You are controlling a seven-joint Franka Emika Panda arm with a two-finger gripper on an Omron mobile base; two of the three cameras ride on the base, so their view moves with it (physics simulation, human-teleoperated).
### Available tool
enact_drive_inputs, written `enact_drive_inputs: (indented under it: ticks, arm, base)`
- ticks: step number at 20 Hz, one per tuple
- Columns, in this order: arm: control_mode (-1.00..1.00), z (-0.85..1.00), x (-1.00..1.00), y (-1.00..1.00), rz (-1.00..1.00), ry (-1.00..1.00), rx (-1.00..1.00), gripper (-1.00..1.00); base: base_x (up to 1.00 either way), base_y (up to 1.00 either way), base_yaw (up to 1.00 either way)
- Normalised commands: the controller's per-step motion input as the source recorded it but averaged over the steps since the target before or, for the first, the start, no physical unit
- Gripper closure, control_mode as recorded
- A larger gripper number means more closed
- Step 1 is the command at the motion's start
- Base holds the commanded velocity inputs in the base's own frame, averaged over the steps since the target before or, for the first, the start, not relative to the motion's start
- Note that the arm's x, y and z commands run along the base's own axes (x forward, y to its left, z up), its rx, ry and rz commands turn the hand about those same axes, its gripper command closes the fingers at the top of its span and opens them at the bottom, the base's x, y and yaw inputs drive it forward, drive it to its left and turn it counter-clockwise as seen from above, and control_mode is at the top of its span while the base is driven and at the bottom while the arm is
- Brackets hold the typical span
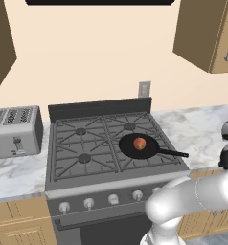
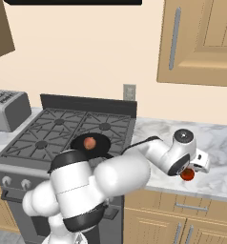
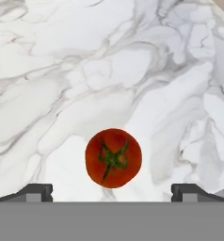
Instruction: Place the pan on the front right burner on the stove. Then place the tomato and the onion in the pan and turn on the front right burner.
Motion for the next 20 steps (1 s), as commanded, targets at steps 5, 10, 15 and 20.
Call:
enact_drive_inputs:
  ticks: [5, 10, 15, 20]
  arm:
    - [-1.00, -0.17, 0.00, 0.00, 0.00, 0.00, 0.00, -1.00]
    - [-1.00, -0.12, 0.00, 0.00, 0.00, 0.00, 0.00, -1.00]
    - [-1.00, -0.20, 0.09, 0.00, 0.00, 0.00, 0.00, -1.00]
    - [-1.00, -0.09, 0.22, 0.00, 0.00, 0.00, 0.00, -1.00]
  base:
    - [0.00, 0.00, 0.00]
    - [0.00, 0.00, 0.00]
    - [0.00, 0.00, 0.00]
    - [0.00, 0.00, 0.00]
